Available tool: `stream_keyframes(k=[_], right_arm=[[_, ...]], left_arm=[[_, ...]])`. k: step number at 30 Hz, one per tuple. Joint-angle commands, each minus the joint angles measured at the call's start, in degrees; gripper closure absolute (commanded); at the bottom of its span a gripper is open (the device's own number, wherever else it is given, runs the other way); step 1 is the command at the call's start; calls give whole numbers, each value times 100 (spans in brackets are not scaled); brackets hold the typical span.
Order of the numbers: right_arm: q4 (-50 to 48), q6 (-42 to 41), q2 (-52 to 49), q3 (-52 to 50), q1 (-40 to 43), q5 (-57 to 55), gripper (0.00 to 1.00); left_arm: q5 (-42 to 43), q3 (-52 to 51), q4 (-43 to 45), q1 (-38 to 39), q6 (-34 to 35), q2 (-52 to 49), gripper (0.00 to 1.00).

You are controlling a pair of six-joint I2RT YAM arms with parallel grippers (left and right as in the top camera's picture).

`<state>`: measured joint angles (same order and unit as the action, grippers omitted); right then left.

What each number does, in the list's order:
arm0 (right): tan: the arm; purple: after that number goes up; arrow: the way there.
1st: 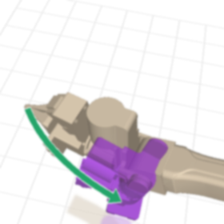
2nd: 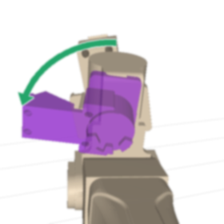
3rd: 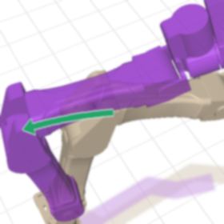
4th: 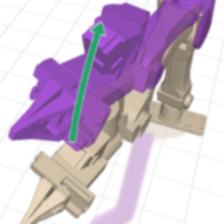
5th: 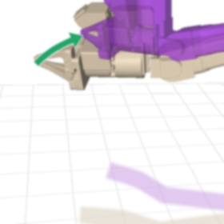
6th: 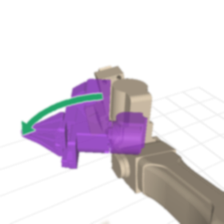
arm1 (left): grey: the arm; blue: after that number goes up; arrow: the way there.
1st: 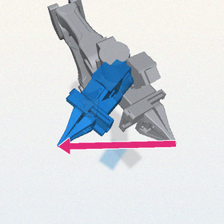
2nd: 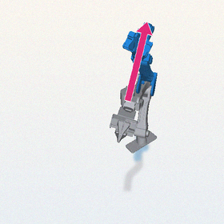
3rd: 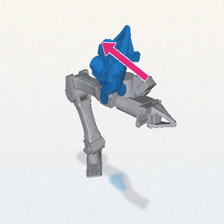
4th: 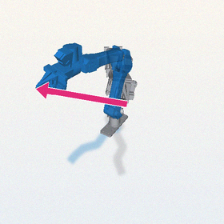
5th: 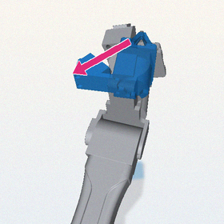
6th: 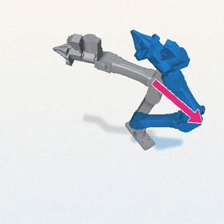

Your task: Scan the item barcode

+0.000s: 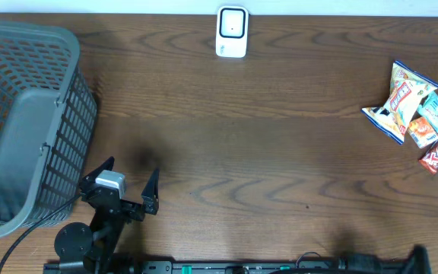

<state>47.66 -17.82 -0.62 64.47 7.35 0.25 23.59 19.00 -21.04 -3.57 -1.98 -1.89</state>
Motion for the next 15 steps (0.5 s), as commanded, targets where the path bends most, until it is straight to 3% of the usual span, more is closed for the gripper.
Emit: stream_keyframes(k=[1,10,15], right_arm=[[-208,-103,24,-503,4,11,1],[-918,-103,31,-1923,0,11,1],[-1799,-103,33,-2898,-72,11,1]], left_arm=[[-31,33,7,22,-79,11,2],[-31,33,7,22,-79,11,2],[-33,33,7,22,-79,11,2]])
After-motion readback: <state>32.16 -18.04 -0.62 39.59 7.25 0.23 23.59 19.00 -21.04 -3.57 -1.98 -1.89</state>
